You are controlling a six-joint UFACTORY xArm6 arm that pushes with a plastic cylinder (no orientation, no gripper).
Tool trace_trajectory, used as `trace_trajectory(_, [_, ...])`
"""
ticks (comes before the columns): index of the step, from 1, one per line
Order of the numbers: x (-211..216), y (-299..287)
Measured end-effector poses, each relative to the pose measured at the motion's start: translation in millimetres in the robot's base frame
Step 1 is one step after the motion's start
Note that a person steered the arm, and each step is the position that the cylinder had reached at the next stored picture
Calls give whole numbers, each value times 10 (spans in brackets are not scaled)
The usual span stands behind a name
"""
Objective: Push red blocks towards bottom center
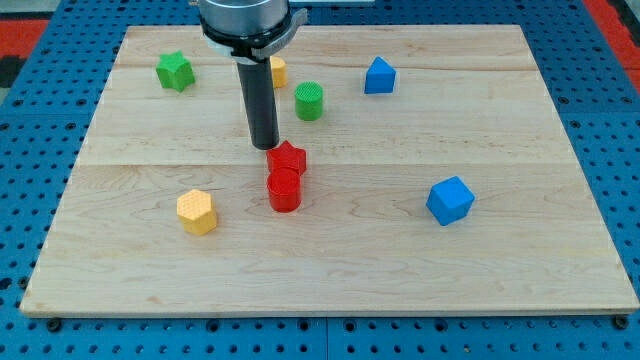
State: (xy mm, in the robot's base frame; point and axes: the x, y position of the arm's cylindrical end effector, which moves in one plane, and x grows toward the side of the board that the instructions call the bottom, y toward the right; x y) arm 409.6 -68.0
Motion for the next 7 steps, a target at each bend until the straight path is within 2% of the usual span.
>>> trace_trajectory(1, [28,33])
trace_trajectory(3, [342,52])
trace_trajectory(5, [339,52])
trace_trajectory(7, [88,206])
